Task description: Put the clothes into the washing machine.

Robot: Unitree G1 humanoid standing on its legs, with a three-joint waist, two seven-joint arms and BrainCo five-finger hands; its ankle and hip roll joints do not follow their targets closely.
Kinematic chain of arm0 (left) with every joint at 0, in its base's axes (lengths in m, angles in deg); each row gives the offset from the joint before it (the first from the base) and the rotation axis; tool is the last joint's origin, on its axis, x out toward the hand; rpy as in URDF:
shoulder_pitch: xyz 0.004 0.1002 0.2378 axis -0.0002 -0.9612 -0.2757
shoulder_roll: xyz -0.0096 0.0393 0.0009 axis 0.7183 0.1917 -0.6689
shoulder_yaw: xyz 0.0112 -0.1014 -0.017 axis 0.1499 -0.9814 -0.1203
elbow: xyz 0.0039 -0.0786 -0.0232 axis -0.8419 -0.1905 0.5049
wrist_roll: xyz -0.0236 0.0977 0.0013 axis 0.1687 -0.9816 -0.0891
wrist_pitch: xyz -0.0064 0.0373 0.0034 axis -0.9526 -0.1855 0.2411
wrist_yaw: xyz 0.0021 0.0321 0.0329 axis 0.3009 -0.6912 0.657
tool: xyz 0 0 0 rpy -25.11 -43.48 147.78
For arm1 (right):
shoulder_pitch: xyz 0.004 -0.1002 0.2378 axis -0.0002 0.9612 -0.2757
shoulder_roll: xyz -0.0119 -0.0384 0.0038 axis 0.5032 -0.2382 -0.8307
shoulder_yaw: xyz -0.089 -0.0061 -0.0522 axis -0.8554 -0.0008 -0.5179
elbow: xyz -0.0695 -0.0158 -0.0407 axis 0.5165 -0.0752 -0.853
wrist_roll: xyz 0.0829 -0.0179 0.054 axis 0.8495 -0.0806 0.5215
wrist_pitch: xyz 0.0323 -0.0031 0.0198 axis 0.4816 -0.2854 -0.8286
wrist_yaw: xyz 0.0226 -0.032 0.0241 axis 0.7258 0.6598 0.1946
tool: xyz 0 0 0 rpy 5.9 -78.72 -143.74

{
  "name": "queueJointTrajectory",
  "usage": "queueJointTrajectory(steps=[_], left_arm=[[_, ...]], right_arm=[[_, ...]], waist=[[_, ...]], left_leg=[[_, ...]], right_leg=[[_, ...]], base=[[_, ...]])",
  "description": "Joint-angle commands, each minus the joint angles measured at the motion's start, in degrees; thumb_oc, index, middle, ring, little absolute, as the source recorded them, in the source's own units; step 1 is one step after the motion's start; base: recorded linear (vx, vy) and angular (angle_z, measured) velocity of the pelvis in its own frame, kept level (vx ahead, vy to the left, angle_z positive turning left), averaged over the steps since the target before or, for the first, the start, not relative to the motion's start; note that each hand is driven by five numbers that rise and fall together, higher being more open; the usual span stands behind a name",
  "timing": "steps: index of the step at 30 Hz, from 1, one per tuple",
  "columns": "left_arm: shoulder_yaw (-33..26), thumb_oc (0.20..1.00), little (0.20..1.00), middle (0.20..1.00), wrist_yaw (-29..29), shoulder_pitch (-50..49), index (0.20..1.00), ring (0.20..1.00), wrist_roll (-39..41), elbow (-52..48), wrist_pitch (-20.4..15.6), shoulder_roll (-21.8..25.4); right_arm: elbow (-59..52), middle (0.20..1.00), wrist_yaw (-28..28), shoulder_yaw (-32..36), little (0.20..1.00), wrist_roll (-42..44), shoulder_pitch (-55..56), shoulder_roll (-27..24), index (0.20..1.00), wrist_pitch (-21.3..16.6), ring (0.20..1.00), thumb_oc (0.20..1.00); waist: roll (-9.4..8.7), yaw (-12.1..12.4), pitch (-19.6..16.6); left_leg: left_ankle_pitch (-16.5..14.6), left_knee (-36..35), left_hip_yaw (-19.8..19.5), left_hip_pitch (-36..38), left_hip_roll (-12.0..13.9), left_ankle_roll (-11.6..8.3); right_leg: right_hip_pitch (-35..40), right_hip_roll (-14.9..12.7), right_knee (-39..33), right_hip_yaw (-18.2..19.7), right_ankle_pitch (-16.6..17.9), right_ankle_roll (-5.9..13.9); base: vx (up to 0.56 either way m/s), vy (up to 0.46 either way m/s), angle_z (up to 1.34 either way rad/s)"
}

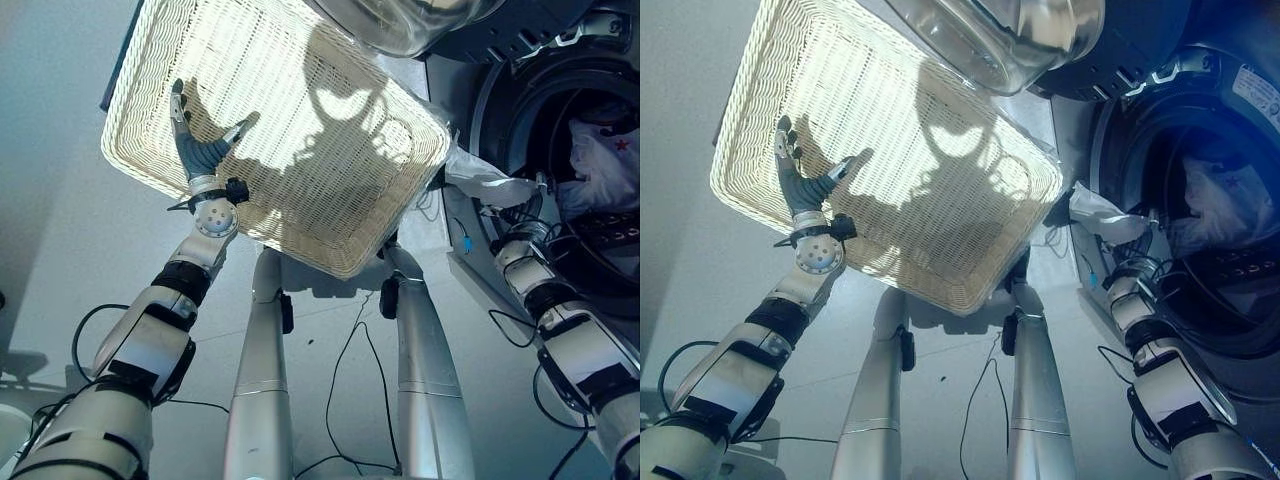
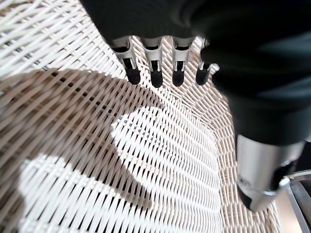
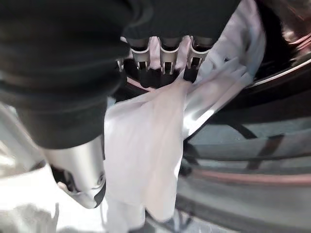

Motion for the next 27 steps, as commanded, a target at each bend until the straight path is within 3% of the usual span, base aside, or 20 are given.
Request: queueJointTrajectory(steps=[1,5,7,15,16,18,19,27], left_arm=[[-1.56,1.0,1.0,1.0,0.54,2.47,1.0,1.0,-1.1,0.0,-1.84,-0.7],[-1.14,1.0,1.0,1.0,0.59,2.79,1.0,1.0,-0.9,-0.03,-1.66,-0.58],[-0.56,1.0,1.0,1.0,0.31,3.43,1.0,1.0,-0.79,-0.4,-1.02,-0.3],[-0.47,1.0,1.0,1.0,-0.26,3.9,1.0,1.0,-0.53,-0.65,-0.46,0.22],[-0.5,1.0,1.0,1.0,-0.25,3.88,1.0,1.0,-0.57,-0.48,-0.59,0.13],[-0.48,1.0,1.0,1.0,-0.29,3.89,1.0,1.0,-0.63,-0.46,-0.62,0.12],[-0.21,1.0,1.0,1.0,-0.66,4.18,1.0,1.0,-0.19,-0.12,-0.6,0.32],[-0.07,1.0,1.0,1.0,-0.76,4.47,1.0,1.0,0.04,-0.04,-0.47,0.35]], right_arm=[[1.49,1.0,6.22,-3.17,1.0,-8.18,0.24,-2.89,1.0,5.91,1.0,1.0],[1.95,1.0,7.53,-4.58,1.0,-10.04,-0.2,-3.12,1.0,6.83,1.0,1.0],[3.04,1.0,12.0,-8.18,1.0,-15.93,-1.57,-3.68,1.0,10.4,1.0,1.0],[3.02,1.0,15.89,-10.44,1.0,-19.87,-3.48,-4.75,1.0,13.76,1.0,1.0],[3.4,0.95,17.08,-10.76,0.95,-21.22,-3.62,-4.75,0.95,14.41,0.95,0.95],[3.62,0.423,17.58,-10.94,0.423,-21.71,-3.66,-4.77,0.423,14.67,0.423,0.423],[4.25,0.2,17.9,-11.46,0.2,-22.13,-3.83,-4.86,0.2,15.17,0.2,0.2],[4.37,0.2,17.79,-11.77,0.2,-23.88,-4.67,-5.06,0.2,16.66,0.2,0.2]], waist=[[2.9,-1.29,-1.05],[2.88,-1.23,-1.05],[2.81,-0.9,-1.05],[2.47,-0.67,-1.05],[2.43,-0.64,-1.05],[2.43,-0.61,-1.05],[2.44,-0.53,-1.05],[2.56,-0.53,-1.05]], left_leg=[[-5.46,6.73,2.73,-2.17,-3.81,2.95],[-5.34,6.79,2.72,-2.3,-3.76,2.95],[-5.08,6.82,2.59,-2.49,-3.83,2.97],[-4.98,7.19,2.28,-2.66,-3.99,3.04],[-4.88,7.06,2.28,-2.64,-3.93,3.03],[-4.85,7.06,2.25,-2.71,-3.92,3.02],[-4.75,7.06,2.16,-2.71,-3.93,3.03],[-4.67,7.03,1.83,-3.03,-4.07,3.06]], right_leg=[[4.75,2.85,-15.96,-3.05,11.97,4.1],[4.67,2.8,-15.86,-3.16,11.99,4.07],[4.55,2.69,-15.83,-3.44,12.15,4.04],[4.58,2.75,-15.63,-3.64,12.21,3.94],[4.57,2.78,-15.58,-3.69,12.23,3.93],[4.54,2.76,-15.57,-3.69,12.23,3.93],[4.52,2.78,-15.44,-3.73,12.28,3.9],[4.26,2.78,-15.67,-3.63,12.42,3.84]], base=[[0.0,0.0,0.0],[0.0,0.0,0.0],[0.0,0.0,0.0],[0.0,-0.001,0.0],[0.0,0.0,0.0],[0.0,0.0,0.0],[0.0,0.0,0.0],[0.0,0.0,0.0]])
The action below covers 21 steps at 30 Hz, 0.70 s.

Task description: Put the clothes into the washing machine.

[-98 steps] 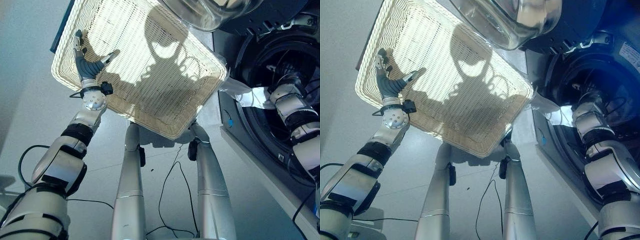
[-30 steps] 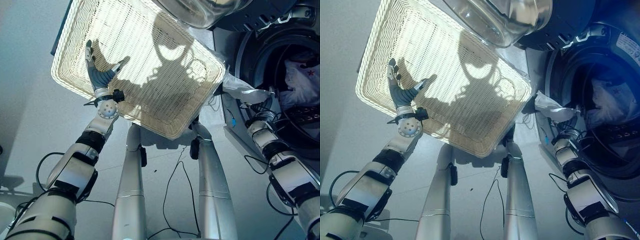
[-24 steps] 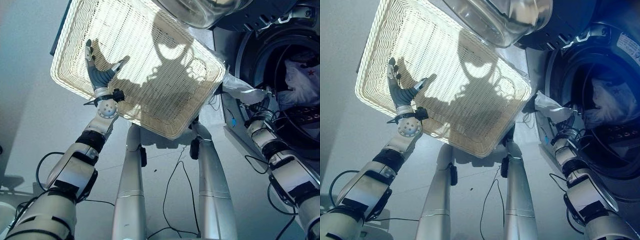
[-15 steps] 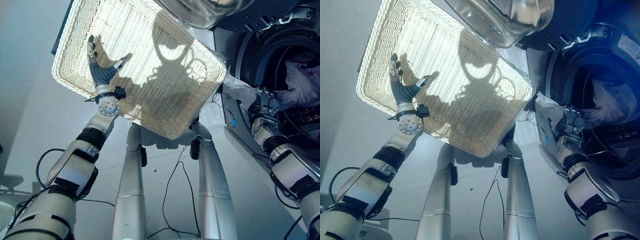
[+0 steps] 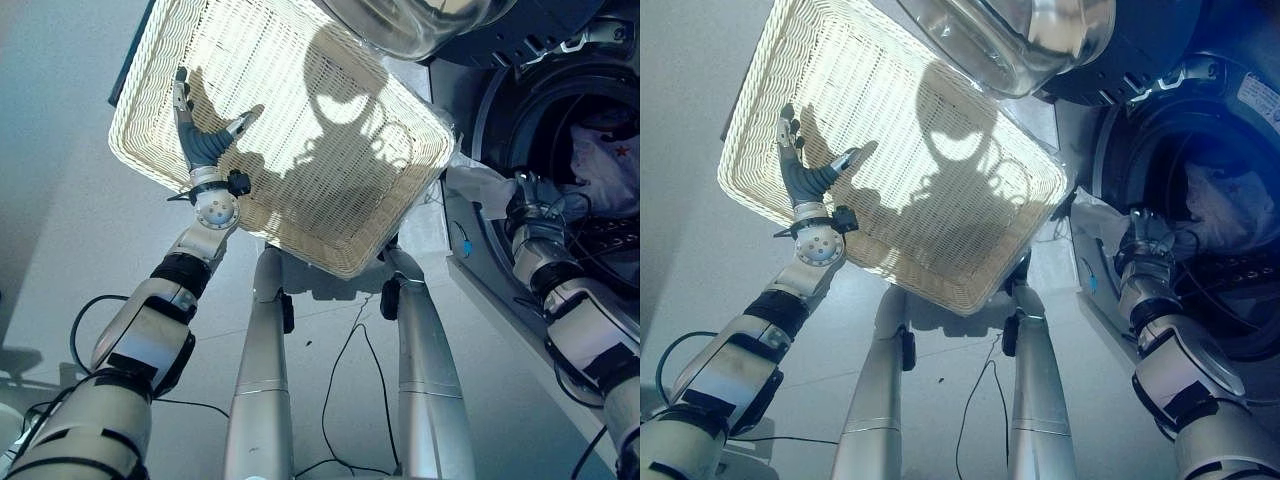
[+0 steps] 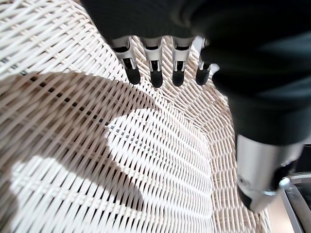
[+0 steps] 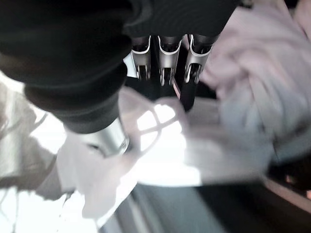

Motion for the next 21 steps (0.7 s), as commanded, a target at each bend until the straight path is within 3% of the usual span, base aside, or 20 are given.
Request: queueJointTrajectory(steps=[1,14,18,21], left_arm=[[-1.2,1.0,1.0,1.0,0.09,2.05,1.0,1.0,-0.04,0.0,-1.62,-0.23],[-2.16,1.0,1.0,1.0,-0.06,0.79,1.0,1.0,0.42,-1.03,-2.39,-0.21],[-2.36,1.0,1.0,1.0,-0.2,0.56,1.0,1.0,0.64,-1.05,-2.48,-0.22],[-2.61,1.0,1.0,1.0,-0.05,0.47,1.0,1.0,0.3,-1.29,-2.31,-0.49]], right_arm=[[2.54,0.2,2.86,-3.78,0.2,-1.56,3.13,-1.84,0.2,1.87,0.2,0.2],[2.35,0.2,2.84,-2.96,0.2,-1.18,2.72,-2.59,0.2,1.67,0.2,0.2],[1.99,0.2,2.13,-2.12,0.2,3.3,3.13,-2.4,0.2,1.1,0.2,0.2],[1.88,0.2,0.97,-0.07,0.2,14.4,3.61,-2.0,0.2,0.1,0.2,0.2]], waist=[[2.56,-1.02,-1.05],[2.92,-0.91,-1.05],[2.93,-0.94,-1.05],[2.91,-0.98,-1.05]], left_leg=[[-4.75,6.77,2.34,-3.02,-4.04,3.04],[-4.57,6.63,2.47,-3.04,-4.15,3.14],[-4.66,6.72,2.47,-3.05,-4.16,3.17],[-4.69,6.84,2.47,-3.17,-4.14,3.15]], right_leg=[[3.73,3.04,-16.01,-2.89,12.42,3.86],[3.87,3.01,-16.34,-2.8,12.58,3.73],[3.83,3.1,-16.29,-2.64,12.51,3.67],[3.7,3.13,-16.18,-2.58,12.52,3.66]], base=[[0.0,0.0,0.0],[0.0,0.011,0.0],[0.0,0.0,0.0],[0.0,0.0,0.0]])
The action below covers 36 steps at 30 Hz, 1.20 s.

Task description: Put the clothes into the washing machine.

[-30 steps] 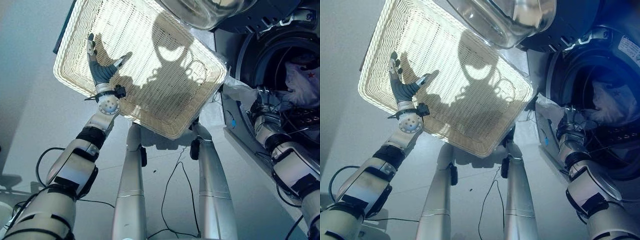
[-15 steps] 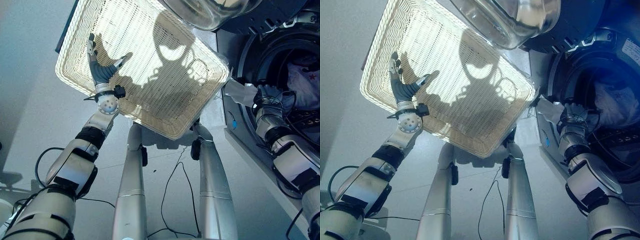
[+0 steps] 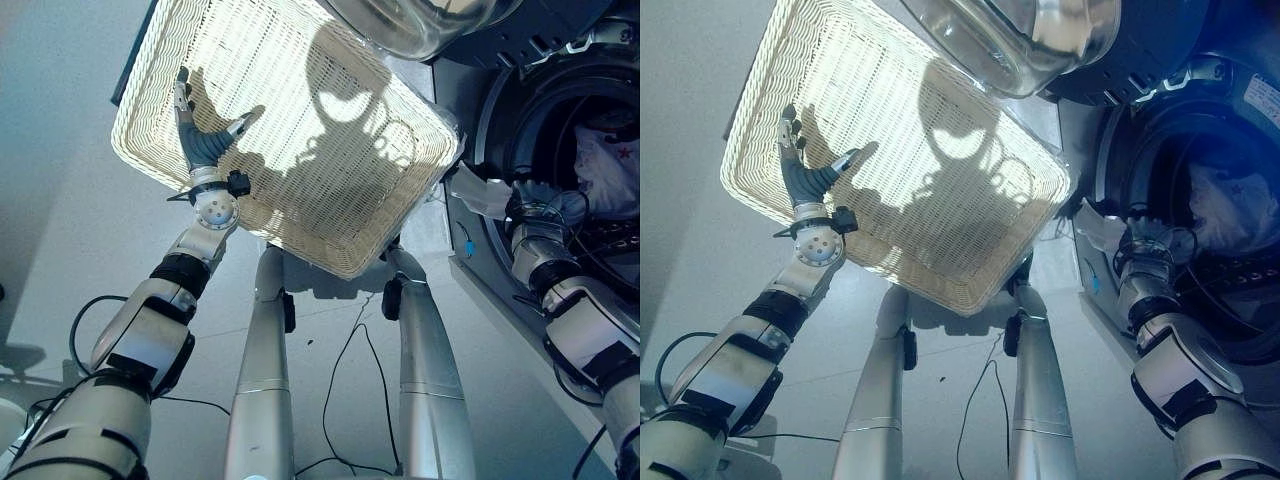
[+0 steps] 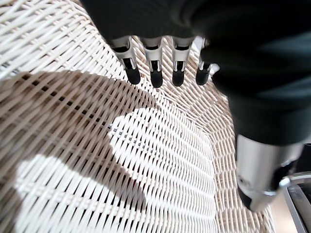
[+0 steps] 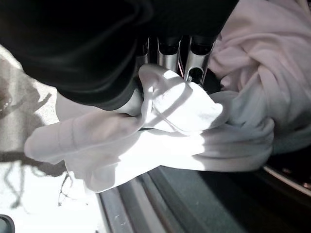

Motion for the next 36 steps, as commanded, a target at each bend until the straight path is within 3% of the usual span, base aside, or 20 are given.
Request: queueJointTrajectory(steps=[1,2,3,4,5,9,10,14,17,20,23,28,30,31,32,34,35,36], left_arm=[[-2.5,1.0,1.0,1.0,0.52,0.7,1.0,1.0,0.16,-1.29,-2.3,-0.6],[-2.6,1.0,1.0,1.0,0.4,0.67,1.0,1.0,0.18,-1.24,-2.34,-0.59],[-3.02,1.0,1.0,1.0,0.03,0.48,1.0,1.0,0.09,-1.21,-2.49,-0.46],[-3.4,1.0,1.0,1.0,-0.23,0.19,1.0,1.0,0.09,-1.22,-2.63,-0.37],[-3.44,1.0,1.0,1.0,-0.24,0.08,1.0,1.0,0.08,-1.3,-2.6,-0.36],[-4.17,1.0,1.0,1.0,-0.81,-0.89,1.0,1.0,0.11,-2.0,-2.03,0.71],[-4.17,1.0,1.0,1.0,-0.85,-0.93,1.0,1.0,0.14,-2.1,-1.94,0.84],[-4.79,1.0,1.0,1.0,0.01,-3.42,1.0,1.0,-0.41,-4.68,-1.41,3.08],[-4.79,1.0,1.0,1.0,0.38,-4.3,1.0,1.0,0.0,-5.08,-1.7,4.06],[-4.25,1.0,1.0,1.0,0.4,-4.42,1.0,1.0,0.89,-5.16,-1.75,5.85],[-4.09,1.0,1.0,1.0,-0.24,-4.84,1.0,1.0,2.14,-4.96,-2.32,7.73],[-3.85,1.0,1.0,1.0,-1.61,-4.72,1.0,1.0,4.86,-4.55,-2.73,11.05],[-4.08,1.0,1.0,1.0,-2.37,-4.65,1.0,1.0,5.79,-4.34,-2.8,11.78],[-4.2,1.0,1.0,1.0,-2.92,-4.55,1.0,1.0,6.33,-4.27,-2.74,12.12],[-3.86,1.0,1.0,1.0,-3.75,-3.62,1.0,1.0,7.1,-3.94,-2.39,12.35],[-3.63,1.0,1.0,1.0,-4.24,-3.0,1.0,1.0,7.42,-3.7,-2.17,12.38],[-3.3,1.0,1.0,1.0,-5.35,-2.12,1.0,1.0,7.93,-3.26,-2.04,12.49],[-2.72,1.0,1.0,1.0,-5.87,-1.45,1.0,1.0,8.11,-2.78,-2.0,12.48]], right_arm=[[1.85,0.2,-1.92,0.24,0.2,11.26,1.78,-2.45,0.2,-0.15,0.2,0.2],[1.87,0.2,-2.5,1.07,0.2,14.8,1.94,-2.33,0.2,-0.56,0.2,0.2],[1.86,0.2,-4.2,5.78,0.2,27.68,2.44,-2.34,0.2,-1.98,0.2,0.2],[1.85,0.2,-4.97,9.06,0.2,34.35,2.81,-2.59,0.2,-2.84,0.2,0.2],[1.93,0.2,-5.22,10.25,0.2,36.31,2.85,-2.79,0.2,-3.32,0.2,0.2],[0.85,0.2,-8.62,20.03,0.2,58.67,2.98,-5.56,0.2,-7.5,0.2,0.2],[0.74,0.2,-8.8,20.42,0.2,60.17,2.98,-5.81,0.2,-7.68,0.2,0.2],[-2.72,0.2,-16.15,27.77,0.2,79.59,2.56,-10.67,0.2,-15.98,0.2,0.2],[-2.77,0.2,-18.73,30.0,0.2,85.95,2.42,-12.74,0.2,-19.46,0.2,0.2],[-1.84,0.2,-22.23,31.59,0.2,94.56,0.56,-17.68,0.2,-27.32,0.2,0.2],[-1.88,0.2,-23.98,31.76,0.2,98.05,-0.29,-21.29,0.2,-32.62,0.2,0.2],[-3.78,0.2,-29.11,32.52,0.2,95.44,-0.64,-25.73,0.2,-41.14,0.2,0.2],[-4.82,0.2,-29.82,32.49,0.2,91.97,-0.75,-26.33,0.2,-40.59,0.2,0.2],[-5.4,0.275,-29.5,32.4,0.275,90.75,-0.81,-26.36,0.275,-39.25,0.275,0.275],[-5.42,1.0,-27.27,30.75,1.0,88.18,-2.15,-26.31,1.0,-34.62,1.0,1.0],[-5.04,1.0,-25.56,29.46,1.0,87.44,-3.21,-26.26,1.0,-32.39,1.0,1.0],[-3.58,1.0,-21.75,27.05,1.0,84.57,-4.5,-25.79,1.0,-27.1,1.0,1.0],[-2.39,1.0,-19.66,25.47,1.0,83.39,-5.14,-25.55,1.0,-24.88,1.0,1.0]], waist=[[2.88,-1.33,-1.06],[2.88,-1.31,-1.06],[2.87,-1.3,-1.06],[2.87,-1.3,-1.06],[2.85,-1.3,-1.06],[2.26,-1.43,-1.06],[2.18,-1.4,-1.06],[0.55,-1.84,-1.06],[-0.13,-2.13,-1.06],[-1.16,-2.35,-1.06],[-1.76,-2.58,-1.06],[-2.75,-3.1,-1.06],[-2.97,-3.26,-1.06],[-3.02,-3.27,-1.06],[-3.13,-3.07,-1.06],[-3.12,-2.94,-1.06],[-3.01,-2.69,-1.06],[-2.96,-2.53,-1.06]], left_leg=[[-4.75,6.84,2.36,-3.18,-4.02,3.13],[-4.74,6.86,2.36,-3.19,-4.0,3.09],[-4.94,6.97,2.25,-3.22,-3.95,3.02],[-5.13,7.08,2.11,-3.19,-3.96,2.96],[-5.16,7.11,2.1,-3.16,-3.89,2.93],[-5.95,7.65,1.49,-2.61,-3.73,2.66],[-6.04,7.68,1.41,-2.56,-3.73,2.65],[-6.7,7.06,0.75,-1.98,-3.27,2.27],[-6.82,6.62,0.62,-1.64,-2.98,2.15],[-6.92,5.68,0.54,-0.88,-2.65,2.05],[-6.99,5.31,0.29,-0.64,-2.5,2.01],[-7.22,4.57,0.27,0.25,-2.16,2.08],[-7.3,4.79,0.24,0.39,-2.04,2.05],[-7.34,4.83,0.19,0.57,-2.03,2.06],[-7.35,4.74,0.17,0.84,-2.03,2.08],[-7.32,4.66,0.16,0.9,-2.1,2.12],[-7.19,4.63,0.05,0.81,-2.14,2.11],[-7.18,4.69,-0.08,0.76,-2.27,2.17]], right_leg=[[3.75,3.3,-16.04,-2.6,12.53,3.67],[3.76,3.28,-16.04,-2.6,12.51,3.67],[3.69,3.27,-15.94,-2.49,12.46,3.69],[3.69,3.28,-15.96,-2.38,12.44,3.73],[3.73,3.27,-15.89,-2.41,12.42,3.76],[4.3,3.22,-15.68,-2.52,12.47,4.13],[4.38,3.24,-15.75,-2.54,12.51,4.17],[5.12,3.33,-16.78,-3.01,13.16,4.84],[5.46,3.38,-17.23,-3.1,13.38,5.04],[6.27,3.58,-17.87,-3.49,13.54,5.25],[6.6,3.63,-18.16,-3.67,13.51,5.26],[7.68,3.78,-18.93,-3.82,13.44,5.31],[7.98,3.76,-18.93,-3.82,13.31,5.32],[8.15,3.78,-18.9,-3.78,13.25,5.29],[8.42,3.66,-18.96,-3.92,13.15,5.28],[8.53,3.57,-19.13,-3.99,13.12,5.23],[8.57,3.37,-19.24,-4.12,13.13,5.23],[8.55,3.28,-19.31,-4.18,13.2,5.21]], base=[[0.0,0.0,0.0],[0.0,0.0,0.0],[0.0,0.0,0.0],[0.0,0.0,0.0],[0.0,0.0,0.0],[0.0,-0.019,0.0],[0.0,-0.053,0.0],[-0.01,-0.054,-0.01],[-0.01,-0.026,-0.05],[-0.01,-0.027,-0.02],[0.0,-0.005,-0.01],[-0.01,-0.016,-0.03],[0.0,0.0,0.0],[0.0,0.0,0.0],[0.0,0.0,0.0],[0.0,0.0,0.0],[0.0,0.0,0.0],[0.0,0.0,0.0]])
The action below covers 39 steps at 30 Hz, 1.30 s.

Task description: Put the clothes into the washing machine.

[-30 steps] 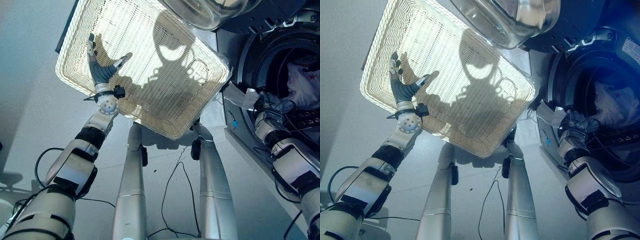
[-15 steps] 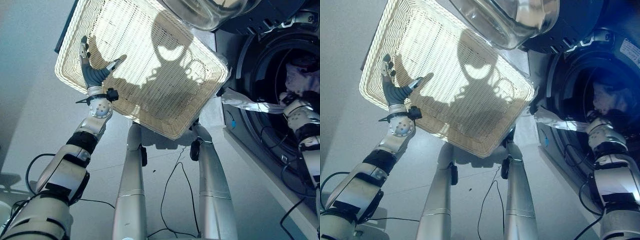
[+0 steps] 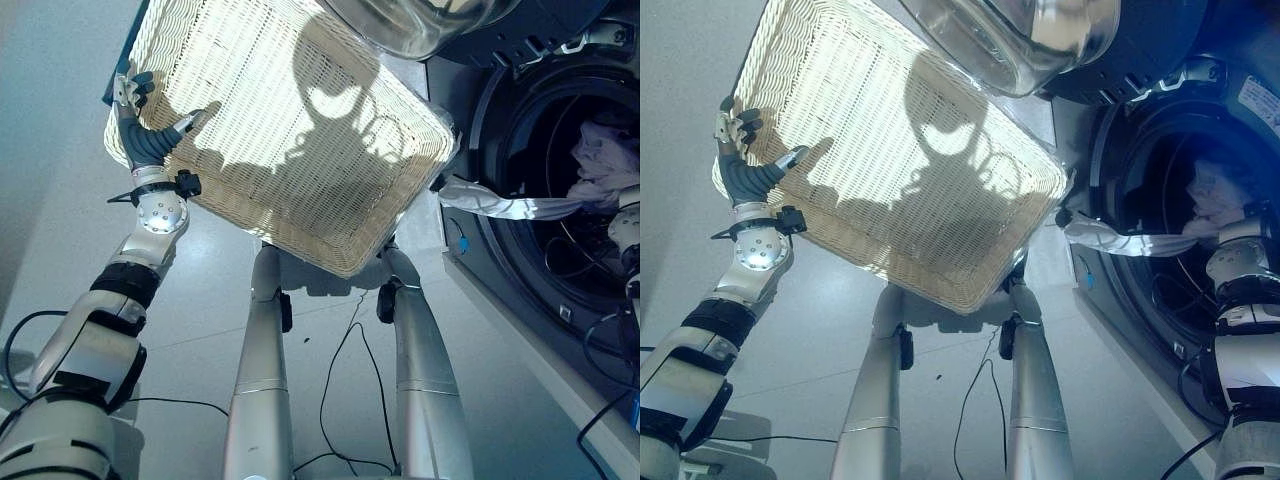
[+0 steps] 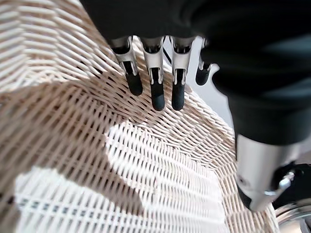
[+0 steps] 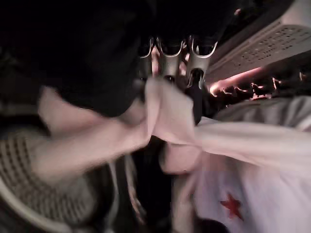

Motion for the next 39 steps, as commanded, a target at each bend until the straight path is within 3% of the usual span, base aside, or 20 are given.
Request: queueJointTrajectory(steps=[1,3,6,7,12,13,25,26,31,39], left_arm=[[-1.2,1.0,1.0,1.0,-1.49,2.8,1.0,1.0,2.49,1.97,-2.02,-0.04],[-0.32,1.0,1.0,1.0,-1.54,3.46,1.0,1.0,2.28,2.35,-1.81,-0.58],[0.33,1.0,1.0,1.0,-1.48,4.17,1.0,1.0,2.32,2.46,-1.27,-0.89],[0.6,1.0,1.0,1.0,-1.53,4.25,1.0,1.0,2.03,2.45,-1.04,-1.21],[1.05,1.0,1.0,1.0,-1.04,4.01,1.0,1.0,2.04,1.63,-0.92,-2.11],[0.86,1.0,1.0,1.0,-0.88,3.66,1.0,1.0,1.86,1.61,-1.41,-2.53],[0.63,1.0,1.0,1.0,0.11,3.57,1.0,1.0,0.6,1.22,-2.75,-3.87],[0.28,1.0,1.0,1.0,0.35,3.24,1.0,1.0,0.31,0.96,-2.76,-4.54],[-0.87,1.0,1.0,1.0,0.17,1.28,1.0,1.0,-0.51,0.24,-2.9,-5.72],[-2.35,1.0,1.0,1.0,1.24,-2.09,1.0,1.0,-2.58,-1.8,-2.13,-7.76]], right_arm=[[2.78,1.0,6.04,-4.76,1.0,-8.28,-3.09,-10.71,1.0,7.66,1.0,1.0],[4.02,1.0,9.25,-7.13,1.0,-13.3,-3.65,-9.47,1.0,11.32,1.0,1.0],[4.61,1.0,9.28,-8.57,1.0,-16.63,-4.18,-8.43,1.0,13.23,1.0,1.0],[4.53,1.0,8.89,-9.83,1.0,-21.72,-4.46,-7.56,1.0,15.27,1.0,1.0],[3.75,1.0,6.93,-11.3,1.0,-28.34,-4.41,-5.63,1.0,15.65,1.0,1.0],[3.13,1.0,5.91,-11.31,1.0,-34.18,-3.46,-4.73,1.0,15.92,1.0,1.0],[2.16,1.0,2.74,-10.8,1.0,-40.73,-0.2,-2.46,1.0,14.14,1.0,1.0],[1.11,1.0,2.76,-10.78,1.0,-45.27,1.39,-1.36,1.0,13.25,1.0,1.0],[-4.05,1.0,1.1,-10.56,1.0,-48.38,5.37,0.78,1.0,9.3,1.0,1.0],[-13.96,1.0,-1.21,-9.43,1.0,-55.33,13.57,4.67,1.0,9.15,1.0,1.0]], waist=[[-2.41,-1.13,-1.31],[-2.17,-0.82,-1.31],[-2.0,-0.66,-1.31],[-1.78,-0.61,-1.31],[-1.07,-0.47,-1.31],[-0.85,-0.58,-1.31],[0.09,-0.8,-1.31],[0.31,-1.03,-1.31],[0.19,-1.42,-1.31],[-0.26,-2.3,-1.31]], left_leg=[[-7.38,5.15,0.98,0.68,-3.16,1.79],[-7.27,5.28,0.93,0.42,-3.32,1.86],[-7.42,5.69,0.86,-0.02,-3.45,1.83],[-7.57,5.86,0.86,-0.08,-3.61,1.96],[-7.58,5.79,1.3,-0.26,-3.92,2.18],[-7.64,5.95,1.58,-0.37,-3.89,2.17],[-7.76,5.97,2.29,-1.07,-3.99,2.23],[-7.92,6.35,2.44,-1.58,-4.11,2.25],[-8.07,6.55,2.85,-1.02,-4.19,2.26],[-8.48,6.72,3.48,1.03,-4.56,2.59]], right_leg=[[5.09,2.19,-12.12,-3.25,9.11,4.94],[4.96,2.06,-12.16,-3.36,9.23,4.9],[4.65,1.91,-12.07,-3.51,9.16,4.9],[4.54,1.85,-12.0,-3.56,9.2,4.92],[4.37,1.79,-12.17,-3.45,9.24,4.98],[4.27,1.78,-12.05,-3.28,9.15,5.02],[3.54,1.56,-12.02,-2.82,8.88,5.26],[2.72,1.69,-11.59,-2.48,8.83,5.26],[3.21,1.82,-11.64,-2.23,8.66,5.2],[4.56,2.05,-11.69,-1.43,8.68,5.0]], base=[[0.0,0.0,0.0],[0.0,0.0,0.0],[0.0,0.0,0.0],[0.0,0.0,0.0],[0.0,0.016,0.0],[-0.01,0.054,0.01],[-0.01,0.02,0.01],[0.0,0.0,0.0],[0.0,0.006,0.0],[-0.01,0.035,0.0]])
